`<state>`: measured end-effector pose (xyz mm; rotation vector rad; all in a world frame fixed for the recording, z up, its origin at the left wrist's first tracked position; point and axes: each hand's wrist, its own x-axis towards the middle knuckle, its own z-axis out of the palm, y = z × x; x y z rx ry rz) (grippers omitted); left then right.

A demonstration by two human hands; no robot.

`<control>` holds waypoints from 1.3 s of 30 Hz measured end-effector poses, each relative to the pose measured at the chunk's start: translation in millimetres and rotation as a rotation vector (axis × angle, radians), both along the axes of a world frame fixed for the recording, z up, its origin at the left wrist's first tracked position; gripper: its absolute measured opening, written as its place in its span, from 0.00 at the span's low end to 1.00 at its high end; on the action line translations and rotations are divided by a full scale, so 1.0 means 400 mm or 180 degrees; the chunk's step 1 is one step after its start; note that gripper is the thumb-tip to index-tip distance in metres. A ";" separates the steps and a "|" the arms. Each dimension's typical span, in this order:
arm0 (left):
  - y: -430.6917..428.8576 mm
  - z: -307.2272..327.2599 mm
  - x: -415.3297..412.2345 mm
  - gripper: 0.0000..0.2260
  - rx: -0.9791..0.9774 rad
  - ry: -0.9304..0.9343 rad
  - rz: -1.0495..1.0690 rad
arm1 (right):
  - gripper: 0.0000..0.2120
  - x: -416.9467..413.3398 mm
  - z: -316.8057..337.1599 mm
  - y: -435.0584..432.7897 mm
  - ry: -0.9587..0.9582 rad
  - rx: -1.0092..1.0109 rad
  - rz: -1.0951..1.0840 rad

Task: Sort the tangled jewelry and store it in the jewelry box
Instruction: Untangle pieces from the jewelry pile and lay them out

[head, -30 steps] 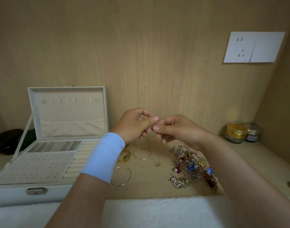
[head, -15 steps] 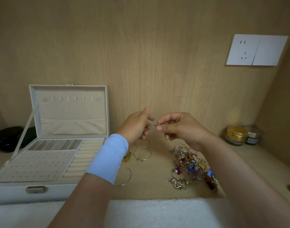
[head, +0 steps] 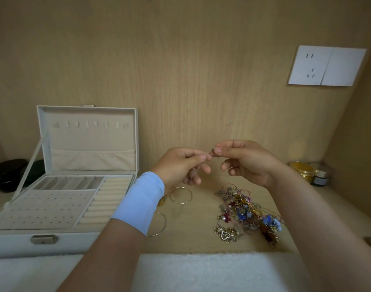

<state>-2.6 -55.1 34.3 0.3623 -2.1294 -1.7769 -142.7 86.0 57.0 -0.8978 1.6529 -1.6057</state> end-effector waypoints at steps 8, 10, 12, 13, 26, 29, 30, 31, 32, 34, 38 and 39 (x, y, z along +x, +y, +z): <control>-0.004 0.019 0.003 0.09 -0.0471 -0.0252 0.0343 | 0.16 -0.002 -0.001 0.005 0.0427 0.0248 0.0194; -0.005 0.026 0.004 0.09 -0.0670 -0.0230 0.0422 | 0.14 0.004 -0.004 0.007 0.0811 0.0455 0.0382; -0.003 0.032 0.007 0.09 -0.0893 -0.0252 0.0400 | 0.10 0.011 -0.007 0.003 0.1142 0.0577 0.0453; -0.001 0.035 0.008 0.09 -0.0955 -0.0269 0.0349 | 0.08 0.015 -0.008 -0.001 0.1273 0.0621 0.0447; 0.001 0.071 0.028 0.10 -0.2078 -0.0161 0.0615 | 0.02 0.034 -0.045 -0.034 -0.0454 -0.0187 0.1058; -0.008 0.066 0.018 0.11 -0.1393 0.0054 0.0738 | 0.06 0.029 -0.058 -0.034 -0.0402 0.0035 0.1360; -0.012 0.067 0.019 0.11 -0.1018 0.0059 0.0749 | 0.08 0.028 -0.058 -0.033 -0.0215 0.0195 0.1338; -0.017 0.069 0.022 0.11 -0.0688 0.0019 0.0723 | 0.10 0.026 -0.058 -0.031 0.0020 0.0354 0.1281; -0.021 0.071 0.028 0.10 -0.0441 -0.0033 0.0659 | 0.10 0.024 -0.058 -0.030 0.0231 0.0482 0.1183; -0.029 0.075 0.042 0.09 -0.0101 -0.0070 0.0471 | 0.06 0.019 -0.055 -0.024 0.0487 0.0573 0.1054; -0.049 0.068 0.063 0.12 0.0424 -0.0095 0.0146 | 0.11 0.004 -0.038 -0.004 0.0492 0.0622 0.1183; -0.055 0.064 0.066 0.12 0.0547 -0.0074 0.0075 | 0.14 -0.003 -0.036 0.002 0.0426 0.0575 0.1230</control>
